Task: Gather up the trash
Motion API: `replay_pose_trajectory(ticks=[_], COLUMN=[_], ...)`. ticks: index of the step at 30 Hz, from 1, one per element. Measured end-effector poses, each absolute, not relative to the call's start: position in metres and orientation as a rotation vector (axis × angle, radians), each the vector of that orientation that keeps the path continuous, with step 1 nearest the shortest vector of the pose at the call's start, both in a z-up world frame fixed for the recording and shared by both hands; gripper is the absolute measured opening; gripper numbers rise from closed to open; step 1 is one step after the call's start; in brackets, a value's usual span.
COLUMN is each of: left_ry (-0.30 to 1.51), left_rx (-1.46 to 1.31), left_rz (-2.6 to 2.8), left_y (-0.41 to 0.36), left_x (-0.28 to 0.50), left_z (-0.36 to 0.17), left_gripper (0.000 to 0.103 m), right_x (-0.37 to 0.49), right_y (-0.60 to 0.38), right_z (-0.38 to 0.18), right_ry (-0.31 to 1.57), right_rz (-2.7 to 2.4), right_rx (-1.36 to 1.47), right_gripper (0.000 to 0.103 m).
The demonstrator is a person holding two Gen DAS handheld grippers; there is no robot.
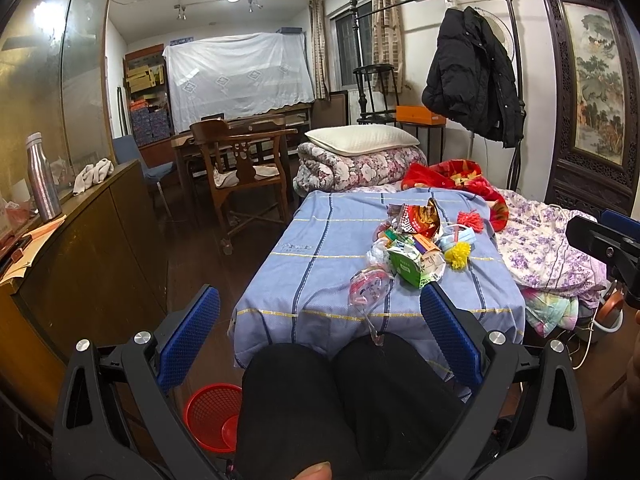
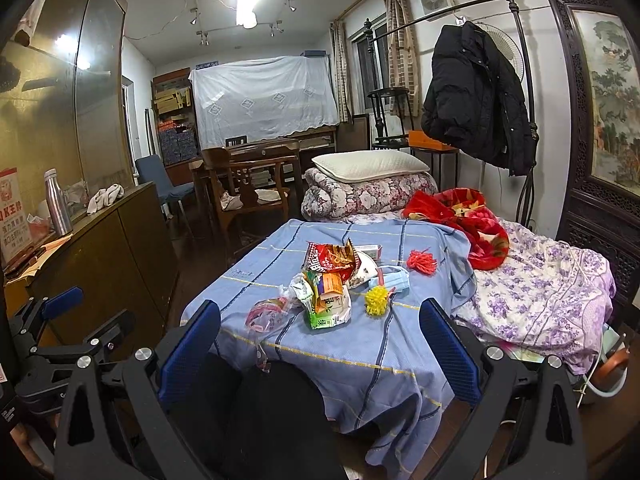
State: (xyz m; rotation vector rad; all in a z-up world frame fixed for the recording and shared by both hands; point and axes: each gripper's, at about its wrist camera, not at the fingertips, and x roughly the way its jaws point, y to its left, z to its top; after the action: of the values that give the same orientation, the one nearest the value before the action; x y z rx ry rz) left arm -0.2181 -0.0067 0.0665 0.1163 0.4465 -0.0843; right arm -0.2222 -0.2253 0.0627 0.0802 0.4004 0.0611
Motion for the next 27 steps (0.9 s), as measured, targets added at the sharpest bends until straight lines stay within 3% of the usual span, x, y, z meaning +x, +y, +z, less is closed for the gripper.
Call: replay_pose_trajectory(ticks=[27], left_ry=[0.446], left_rx=[0.116], left_rz=[-0.083], left_y=[-0.0068], left_x=[-0.2183], left_z=[0.0664], left_gripper=[0.096], right_x=[-0.223], right_y=[-0.2247], right_z=[0.0629], right_ry=[0.398], right_rz=[0.059], right_rx=[0.076], right_gripper=[0.097])
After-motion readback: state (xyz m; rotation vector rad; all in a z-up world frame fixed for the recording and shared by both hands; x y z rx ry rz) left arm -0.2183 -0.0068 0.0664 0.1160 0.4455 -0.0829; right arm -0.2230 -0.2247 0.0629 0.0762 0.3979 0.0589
